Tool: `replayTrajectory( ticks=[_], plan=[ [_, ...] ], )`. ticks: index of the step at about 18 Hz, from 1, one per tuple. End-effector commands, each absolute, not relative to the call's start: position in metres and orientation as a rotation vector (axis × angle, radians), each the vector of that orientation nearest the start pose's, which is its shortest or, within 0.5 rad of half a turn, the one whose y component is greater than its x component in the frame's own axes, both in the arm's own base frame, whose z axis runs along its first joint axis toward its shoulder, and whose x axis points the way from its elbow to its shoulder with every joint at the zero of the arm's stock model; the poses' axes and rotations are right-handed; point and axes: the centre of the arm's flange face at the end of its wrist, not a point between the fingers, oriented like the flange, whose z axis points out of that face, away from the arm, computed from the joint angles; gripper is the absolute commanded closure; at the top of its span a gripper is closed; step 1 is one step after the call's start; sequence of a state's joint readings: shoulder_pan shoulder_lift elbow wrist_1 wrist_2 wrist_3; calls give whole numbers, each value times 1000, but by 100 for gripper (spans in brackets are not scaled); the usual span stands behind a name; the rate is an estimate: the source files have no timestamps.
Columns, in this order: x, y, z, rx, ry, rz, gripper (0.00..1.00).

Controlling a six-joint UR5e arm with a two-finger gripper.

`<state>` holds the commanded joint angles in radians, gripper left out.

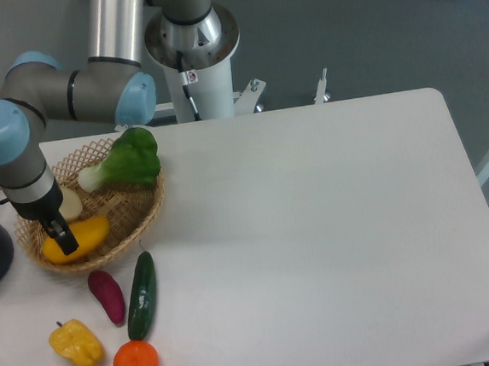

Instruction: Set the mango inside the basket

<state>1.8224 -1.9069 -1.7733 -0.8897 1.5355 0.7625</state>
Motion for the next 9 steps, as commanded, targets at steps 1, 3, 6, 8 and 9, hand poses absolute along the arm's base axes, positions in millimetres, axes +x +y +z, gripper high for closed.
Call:
replayTrajectory(
  ticks=[1,3,6,8,9],
  plan=[
    [-15,604,284,-2895,750,67,0],
    [-24,602,303,-2879,725,121,0],
    [-80,583,346,-2902,580,347,0],
    [-123,566,363,-2918,461,419,0],
    [-148,556,368,-2929,393,432,0]
  ],
)
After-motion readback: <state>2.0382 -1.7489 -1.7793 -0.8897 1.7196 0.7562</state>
